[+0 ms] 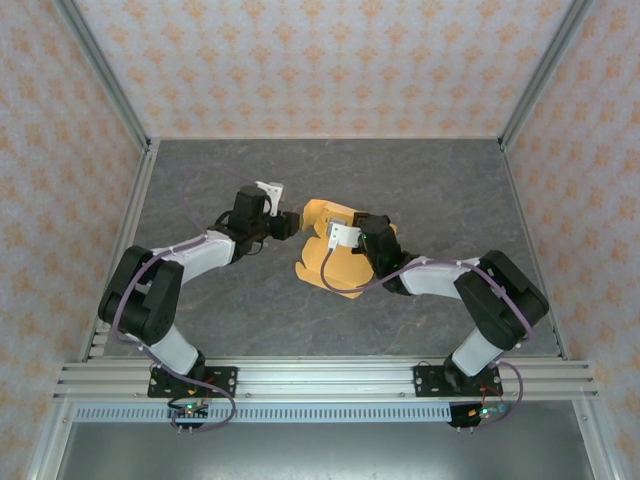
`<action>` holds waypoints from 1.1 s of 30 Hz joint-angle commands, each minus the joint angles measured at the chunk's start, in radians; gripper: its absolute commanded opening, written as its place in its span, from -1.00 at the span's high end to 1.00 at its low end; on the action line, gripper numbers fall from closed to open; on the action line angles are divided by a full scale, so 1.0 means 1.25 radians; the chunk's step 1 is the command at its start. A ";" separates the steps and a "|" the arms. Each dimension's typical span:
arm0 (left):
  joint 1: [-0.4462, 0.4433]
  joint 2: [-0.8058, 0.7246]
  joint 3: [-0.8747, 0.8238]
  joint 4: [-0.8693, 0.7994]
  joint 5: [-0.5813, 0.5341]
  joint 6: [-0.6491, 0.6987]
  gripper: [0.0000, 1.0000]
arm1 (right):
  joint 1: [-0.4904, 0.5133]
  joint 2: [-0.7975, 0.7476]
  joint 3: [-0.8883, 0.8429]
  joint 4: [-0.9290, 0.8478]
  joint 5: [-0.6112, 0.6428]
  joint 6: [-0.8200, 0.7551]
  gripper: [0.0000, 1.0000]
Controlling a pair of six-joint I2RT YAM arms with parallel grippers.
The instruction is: Fold the paper box
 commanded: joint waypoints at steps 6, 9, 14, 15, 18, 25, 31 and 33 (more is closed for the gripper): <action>0.051 0.048 0.094 -0.003 0.146 0.052 -0.34 | 0.004 -0.005 0.024 -0.011 0.007 -0.018 1.00; 0.077 0.072 0.129 -0.036 0.227 0.067 -0.72 | 0.004 -0.007 0.030 -0.020 0.006 -0.020 1.00; 0.090 0.100 0.170 -0.104 0.342 0.152 -0.93 | 0.002 -0.007 0.044 -0.036 0.005 -0.020 1.00; 0.090 0.107 0.175 -0.108 0.364 0.163 -0.96 | 0.002 -0.006 0.047 -0.036 0.005 -0.020 1.00; 0.090 0.133 0.199 -0.116 0.407 0.178 -0.96 | 0.001 -0.005 0.051 -0.039 0.004 -0.021 1.00; 0.089 0.180 0.224 -0.089 0.446 0.168 -0.89 | -0.003 -0.006 0.055 -0.045 0.005 -0.020 1.00; 0.078 0.220 0.261 -0.098 0.466 0.171 -0.89 | -0.003 0.001 0.061 -0.048 0.005 -0.018 1.00; 0.069 0.241 0.271 -0.102 0.468 0.178 -0.89 | -0.003 0.002 0.062 -0.049 0.007 -0.017 1.00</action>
